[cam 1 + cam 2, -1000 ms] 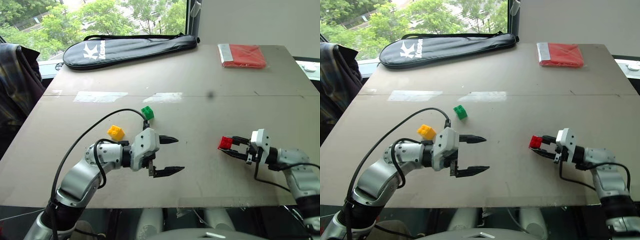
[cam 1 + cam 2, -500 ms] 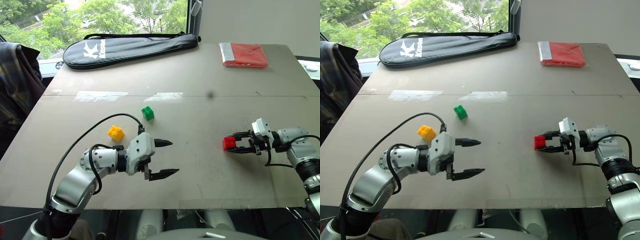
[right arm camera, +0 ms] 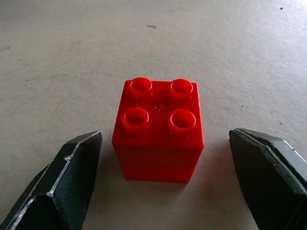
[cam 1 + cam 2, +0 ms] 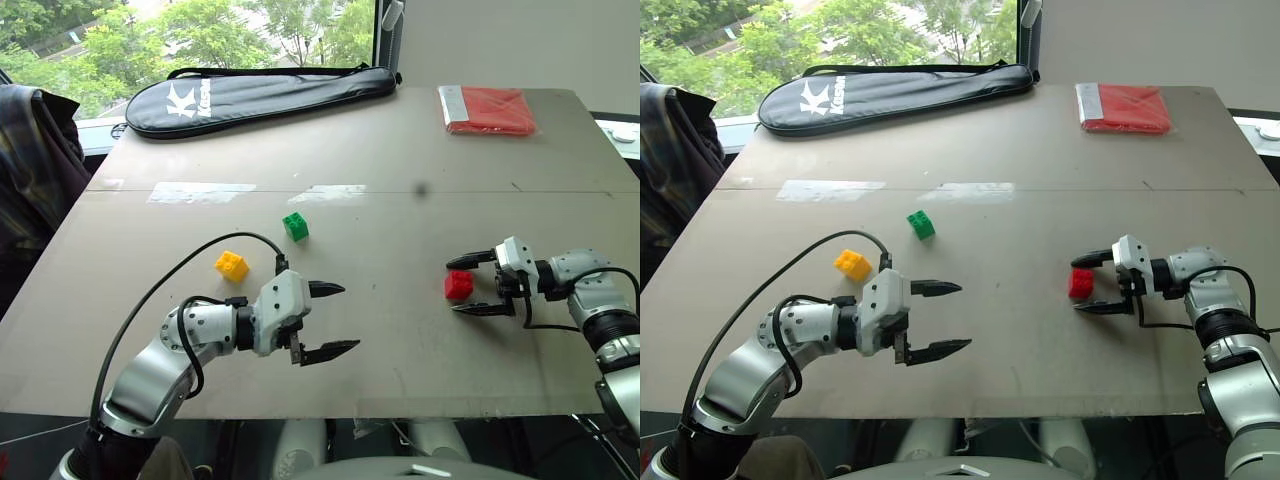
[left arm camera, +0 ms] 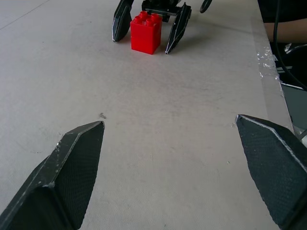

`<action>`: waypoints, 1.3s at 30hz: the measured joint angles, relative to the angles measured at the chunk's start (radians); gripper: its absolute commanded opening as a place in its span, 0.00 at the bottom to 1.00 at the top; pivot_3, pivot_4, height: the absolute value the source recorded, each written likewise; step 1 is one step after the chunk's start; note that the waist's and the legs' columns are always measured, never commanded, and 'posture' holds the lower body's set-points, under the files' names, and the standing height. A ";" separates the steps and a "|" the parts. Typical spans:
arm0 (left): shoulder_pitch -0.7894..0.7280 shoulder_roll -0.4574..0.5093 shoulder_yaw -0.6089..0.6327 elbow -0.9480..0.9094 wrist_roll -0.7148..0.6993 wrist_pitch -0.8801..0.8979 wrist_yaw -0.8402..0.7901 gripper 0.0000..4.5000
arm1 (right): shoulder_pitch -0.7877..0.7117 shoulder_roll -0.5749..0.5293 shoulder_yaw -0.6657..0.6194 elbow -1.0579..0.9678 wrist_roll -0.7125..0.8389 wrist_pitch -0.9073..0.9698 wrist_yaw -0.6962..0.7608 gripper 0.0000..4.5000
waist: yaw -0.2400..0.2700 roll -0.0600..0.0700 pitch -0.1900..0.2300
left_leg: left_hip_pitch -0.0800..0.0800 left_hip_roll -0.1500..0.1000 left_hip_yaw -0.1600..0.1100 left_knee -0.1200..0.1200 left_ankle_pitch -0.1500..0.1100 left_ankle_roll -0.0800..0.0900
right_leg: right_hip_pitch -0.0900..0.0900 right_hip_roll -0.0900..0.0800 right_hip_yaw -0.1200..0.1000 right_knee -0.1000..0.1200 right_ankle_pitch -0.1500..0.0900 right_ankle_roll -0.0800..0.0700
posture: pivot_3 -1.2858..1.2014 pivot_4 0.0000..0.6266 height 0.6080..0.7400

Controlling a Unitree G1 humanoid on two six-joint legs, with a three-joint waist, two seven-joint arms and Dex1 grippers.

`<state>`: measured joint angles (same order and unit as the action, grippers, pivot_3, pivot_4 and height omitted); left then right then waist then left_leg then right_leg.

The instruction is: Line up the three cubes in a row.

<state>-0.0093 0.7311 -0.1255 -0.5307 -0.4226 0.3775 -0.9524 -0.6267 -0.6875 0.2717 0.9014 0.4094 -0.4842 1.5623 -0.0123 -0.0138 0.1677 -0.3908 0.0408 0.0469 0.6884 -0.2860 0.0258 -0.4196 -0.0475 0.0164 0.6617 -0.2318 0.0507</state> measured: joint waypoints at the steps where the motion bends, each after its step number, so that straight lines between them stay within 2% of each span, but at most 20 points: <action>1: 0.012 -0.013 0.010 -0.007 -0.005 0.003 0.018 1.00 | 0.010 -0.005 -0.016 -0.019 0.009 0.003 0.000 0.99 | 0.000 0.000 0.000 | 0.000 0.000 0.000 0.000 0.000 0.000 | 0.000 0.000 0.000 0.000 0.000 0.000 | 0.52 0.24 0.76; 7: 0.148 -0.116 0.099 -0.049 0.006 -0.007 0.177 1.00 | 0.158 -0.063 -0.168 -0.246 0.153 0.118 0.002 0.99 | 0.003 0.000 0.000 | 0.000 0.000 -0.004 0.000 0.000 0.000 | 0.000 -0.002 0.000 0.000 0.000 0.000 | 0.52 0.24 0.76; 11: 0.170 -0.251 0.116 -0.049 0.103 -0.023 0.370 1.00 | 0.273 -0.067 -0.282 -0.411 0.235 0.226 -0.004 0.99 | 0.007 0.000 0.000 | 0.002 0.000 -0.004 0.000 0.000 0.000 | 0.003 -0.003 0.000 0.000 0.000 0.000 | 0.52 0.24 0.76; 13: 0.135 -0.341 0.113 -0.037 0.194 -0.009 0.519 1.00 | 0.357 -0.067 -0.357 -0.521 0.288 0.295 -0.037 0.99 | 0.017 0.000 0.000 | 0.007 -0.001 -0.004 0.000 0.000 0.000 | 0.009 -0.003 0.000 0.000 0.000 0.000 | 0.52 0.24 0.76; 16: 0.061 -0.428 0.087 0.015 0.315 0.033 0.688 1.00 | 0.427 -0.059 -0.433 -0.629 0.328 0.363 -0.094 0.99 | 0.023 0.000 -0.001 | 0.009 -0.002 -0.003 0.000 0.000 0.000 | 0.009 -0.002 0.001 0.000 -0.002 -0.003 | 0.52 0.24 0.76; 22: -0.091 -0.592 0.002 0.203 0.512 0.080 0.939 1.00 | 0.521 -0.017 -0.493 -0.783 0.336 0.419 -0.199 0.99 | 0.025 -0.001 -0.001 | 0.007 -0.002 -0.002 0.001 0.000 0.000 | 0.008 -0.001 0.001 0.000 0.001 0.001 | 0.52 0.24 0.76; 26: -0.162 -0.629 -0.027 0.318 0.554 0.088 0.980 1.00 | 0.544 -0.012 -0.530 -0.854 0.336 0.448 -0.254 0.99 | 0.024 -0.001 -0.001 | 0.007 -0.002 -0.002 -0.001 0.000 0.000 | 0.008 -0.001 0.001 -0.001 0.001 0.002 | 0.52 0.24 0.76; 31: -0.248 -0.674 0.003 0.451 0.564 0.063 1.038 1.00 | 0.554 -0.012 -0.560 -0.902 0.336 0.484 -0.288 0.99 | 0.025 -0.001 -0.001 | 0.007 -0.002 -0.001 -0.001 0.000 0.000 | 0.008 -0.001 0.000 -0.001 0.001 0.002 | 0.52 0.24 0.76; 38: -0.318 -0.737 0.039 0.543 0.564 0.048 1.093 1.00 | 0.554 -0.014 -0.566 -0.925 0.337 0.528 -0.307 0.99 | 0.025 -0.001 -0.001 | 0.007 -0.003 -0.001 0.000 0.000 0.000 | 0.008 -0.001 0.000 -0.001 0.001 0.002 | 0.52 0.24 0.76; 39: -0.324 -0.742 0.041 0.549 0.564 0.049 1.100 0.94 | 0.554 -0.014 -0.567 -0.928 0.337 0.534 -0.308 1.00 | 0.025 -0.001 -0.001 | 0.006 -0.003 -0.001 0.000 0.000 0.000 | 0.008 -0.001 0.000 -0.001 0.001 0.002 | 0.52 0.24 0.76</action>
<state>-0.3329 -0.0113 -0.0849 0.0188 0.1418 0.4260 0.1476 -0.0722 -0.7011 -0.2948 -0.0266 0.7465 0.0501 1.2541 0.0129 -0.0148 0.1669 -0.3844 0.0382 0.0458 0.6879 -0.2862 0.0259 -0.4117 -0.0481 0.0163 0.6610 -0.2312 0.0523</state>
